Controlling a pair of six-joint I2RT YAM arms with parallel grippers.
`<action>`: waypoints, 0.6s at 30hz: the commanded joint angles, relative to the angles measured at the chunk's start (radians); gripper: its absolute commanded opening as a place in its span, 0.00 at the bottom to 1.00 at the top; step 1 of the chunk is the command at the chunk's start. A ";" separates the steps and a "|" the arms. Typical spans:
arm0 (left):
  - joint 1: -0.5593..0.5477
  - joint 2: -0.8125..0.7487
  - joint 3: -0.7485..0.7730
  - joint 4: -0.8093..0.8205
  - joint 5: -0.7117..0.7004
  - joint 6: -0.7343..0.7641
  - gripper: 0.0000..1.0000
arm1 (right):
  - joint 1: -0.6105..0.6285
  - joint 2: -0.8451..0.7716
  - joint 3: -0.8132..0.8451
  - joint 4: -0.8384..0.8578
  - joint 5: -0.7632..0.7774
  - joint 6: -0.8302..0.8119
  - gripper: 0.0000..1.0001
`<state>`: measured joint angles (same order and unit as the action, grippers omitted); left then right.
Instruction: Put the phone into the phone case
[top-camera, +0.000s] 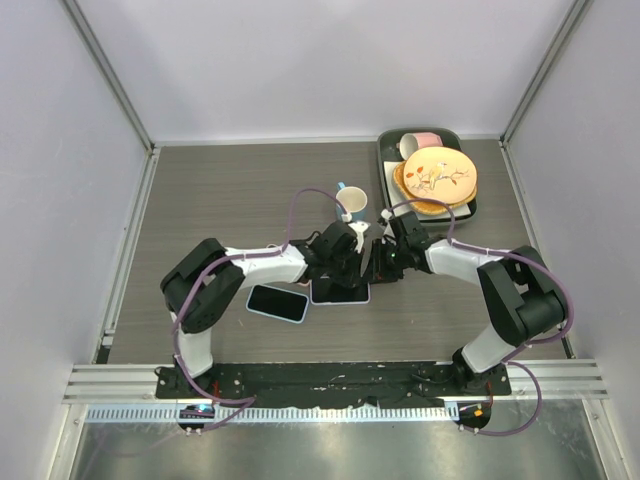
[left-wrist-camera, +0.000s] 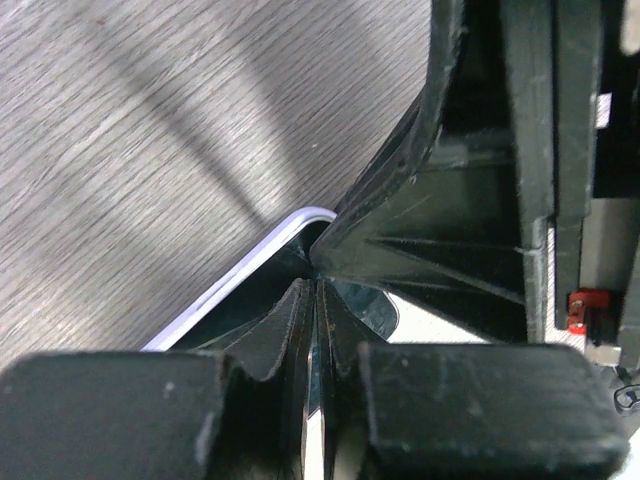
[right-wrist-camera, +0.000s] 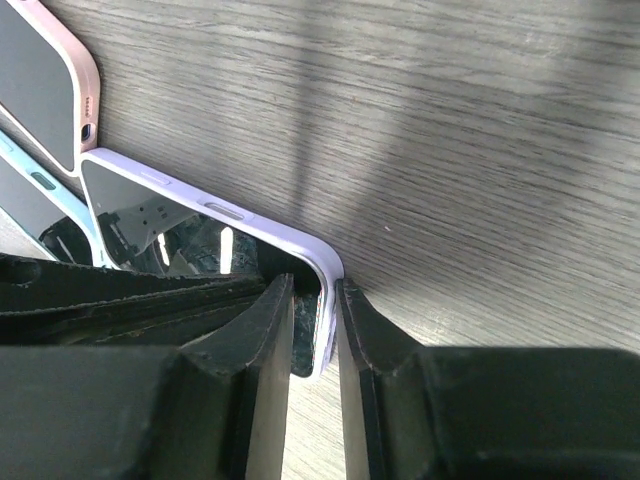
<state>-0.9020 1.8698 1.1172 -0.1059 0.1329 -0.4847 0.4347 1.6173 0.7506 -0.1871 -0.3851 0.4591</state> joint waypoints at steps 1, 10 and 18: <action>-0.002 0.106 -0.049 -0.104 -0.003 0.001 0.10 | 0.096 0.138 -0.065 0.023 0.121 0.019 0.10; -0.002 0.132 -0.051 -0.090 0.013 -0.006 0.11 | 0.139 0.142 -0.050 -0.014 0.265 0.012 0.01; 0.000 0.118 -0.034 -0.117 -0.003 -0.002 0.11 | 0.249 0.150 0.024 -0.158 0.486 0.003 0.01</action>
<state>-0.8883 1.8908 1.1183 -0.0715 0.1837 -0.5117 0.5785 1.6135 0.8326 -0.3164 -0.1001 0.4759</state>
